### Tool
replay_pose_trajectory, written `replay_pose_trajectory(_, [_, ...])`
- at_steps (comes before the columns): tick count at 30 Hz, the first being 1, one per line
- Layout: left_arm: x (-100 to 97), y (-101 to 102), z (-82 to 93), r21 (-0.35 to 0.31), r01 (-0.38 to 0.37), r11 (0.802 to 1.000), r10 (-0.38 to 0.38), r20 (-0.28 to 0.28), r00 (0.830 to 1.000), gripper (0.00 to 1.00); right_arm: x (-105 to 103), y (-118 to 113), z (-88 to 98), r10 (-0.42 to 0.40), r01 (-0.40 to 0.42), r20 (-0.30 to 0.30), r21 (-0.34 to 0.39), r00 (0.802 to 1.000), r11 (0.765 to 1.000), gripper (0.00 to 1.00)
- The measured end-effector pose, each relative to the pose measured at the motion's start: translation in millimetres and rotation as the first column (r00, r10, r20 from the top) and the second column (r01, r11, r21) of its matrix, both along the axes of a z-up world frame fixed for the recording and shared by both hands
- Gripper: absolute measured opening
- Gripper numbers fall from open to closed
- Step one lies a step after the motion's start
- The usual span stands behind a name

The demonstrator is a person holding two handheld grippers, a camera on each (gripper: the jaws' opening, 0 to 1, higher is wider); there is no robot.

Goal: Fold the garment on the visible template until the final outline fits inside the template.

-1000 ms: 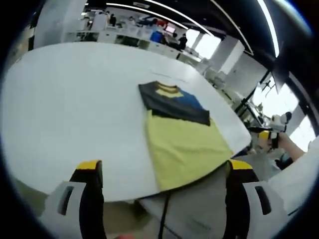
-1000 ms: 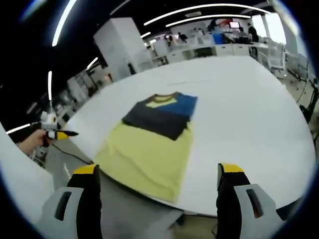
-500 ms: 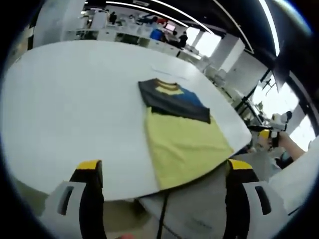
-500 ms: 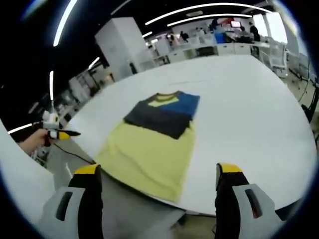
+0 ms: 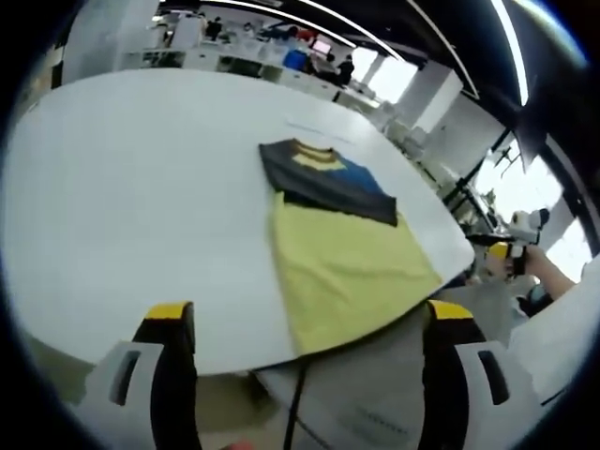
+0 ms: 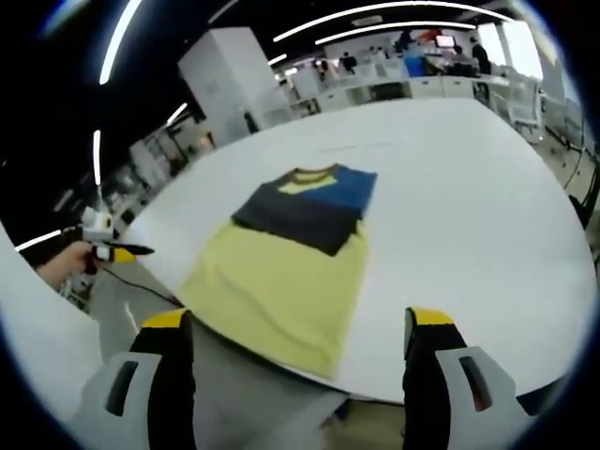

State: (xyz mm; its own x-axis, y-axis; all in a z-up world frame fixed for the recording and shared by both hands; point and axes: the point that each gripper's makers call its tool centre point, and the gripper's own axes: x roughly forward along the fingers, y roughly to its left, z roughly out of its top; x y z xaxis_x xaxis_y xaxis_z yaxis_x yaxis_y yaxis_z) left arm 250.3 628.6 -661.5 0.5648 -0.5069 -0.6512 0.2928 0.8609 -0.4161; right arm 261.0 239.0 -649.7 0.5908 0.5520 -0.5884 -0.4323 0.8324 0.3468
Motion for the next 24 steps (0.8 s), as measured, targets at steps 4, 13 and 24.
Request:
replay_pose_trajectory(4, [0.0,0,-2.9,-0.001,-0.005,1.0,0.005,-0.01,1.0,0.96,0,4,-3.7,0.012,-0.012,-0.012,0.0,1.0,1.0,0.91])
replay_pose_trajectory(13, [2.5,-2,-18.2,0.013,0.025,1.0,-0.024,-0.04,0.999,0.92,-5,6,-15.4,0.024,-0.024,-0.037,0.003,0.999,1.0,0.86])
replay_pose_trajectory(24, [-0.1,-6,-34.8,0.019,0.045,0.999,-0.044,-0.077,0.996,0.88,-6,7,-25.2,0.035,-0.035,-0.064,0.003,0.997,0.999,0.79])
